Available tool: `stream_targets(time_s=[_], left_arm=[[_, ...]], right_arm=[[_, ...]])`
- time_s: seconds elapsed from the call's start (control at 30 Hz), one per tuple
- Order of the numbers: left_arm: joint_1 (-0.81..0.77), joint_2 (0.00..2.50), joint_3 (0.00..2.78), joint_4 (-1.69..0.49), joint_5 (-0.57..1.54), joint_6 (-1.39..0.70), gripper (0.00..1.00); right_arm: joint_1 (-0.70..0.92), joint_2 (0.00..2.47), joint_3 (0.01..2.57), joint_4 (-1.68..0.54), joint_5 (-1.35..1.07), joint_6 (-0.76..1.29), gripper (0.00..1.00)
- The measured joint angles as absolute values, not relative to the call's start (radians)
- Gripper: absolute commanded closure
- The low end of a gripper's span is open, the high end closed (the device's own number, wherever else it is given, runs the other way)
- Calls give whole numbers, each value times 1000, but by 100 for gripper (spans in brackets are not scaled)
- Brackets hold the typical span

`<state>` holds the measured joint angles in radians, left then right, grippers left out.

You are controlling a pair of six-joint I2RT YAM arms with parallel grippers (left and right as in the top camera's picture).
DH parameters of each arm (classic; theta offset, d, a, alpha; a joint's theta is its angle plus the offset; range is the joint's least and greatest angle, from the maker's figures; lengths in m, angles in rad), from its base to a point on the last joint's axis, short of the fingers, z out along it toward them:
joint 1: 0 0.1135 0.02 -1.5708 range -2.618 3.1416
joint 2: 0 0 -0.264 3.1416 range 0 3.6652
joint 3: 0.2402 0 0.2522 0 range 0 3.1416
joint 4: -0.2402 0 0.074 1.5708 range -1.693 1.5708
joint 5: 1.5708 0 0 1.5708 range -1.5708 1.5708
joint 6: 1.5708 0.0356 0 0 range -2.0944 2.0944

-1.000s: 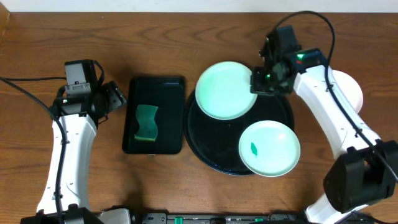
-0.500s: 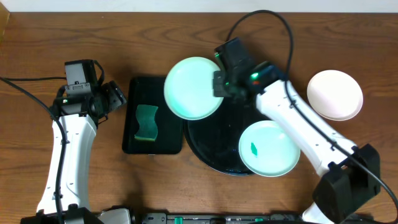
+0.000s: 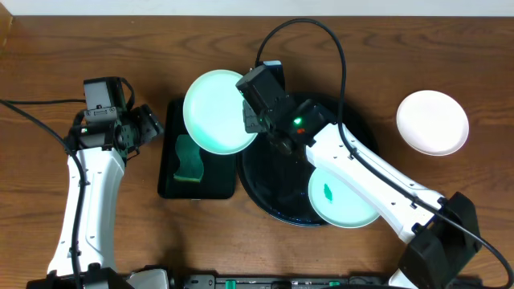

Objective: Clean dirty plates on tray and stack at the side

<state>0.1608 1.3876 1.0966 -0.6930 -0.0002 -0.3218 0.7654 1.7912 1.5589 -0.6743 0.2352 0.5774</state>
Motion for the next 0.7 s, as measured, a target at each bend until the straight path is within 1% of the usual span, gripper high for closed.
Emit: stream_targets(time_s=[0.43,0.7], left_arm=[[161,1388,1097,-693,0,-322,20],[161,1388,1097,-693,0,-322,20]], right_arm=[[768,1962,1559,-511,249,578,99],[790,1989,1559,-459,294,539,99]])
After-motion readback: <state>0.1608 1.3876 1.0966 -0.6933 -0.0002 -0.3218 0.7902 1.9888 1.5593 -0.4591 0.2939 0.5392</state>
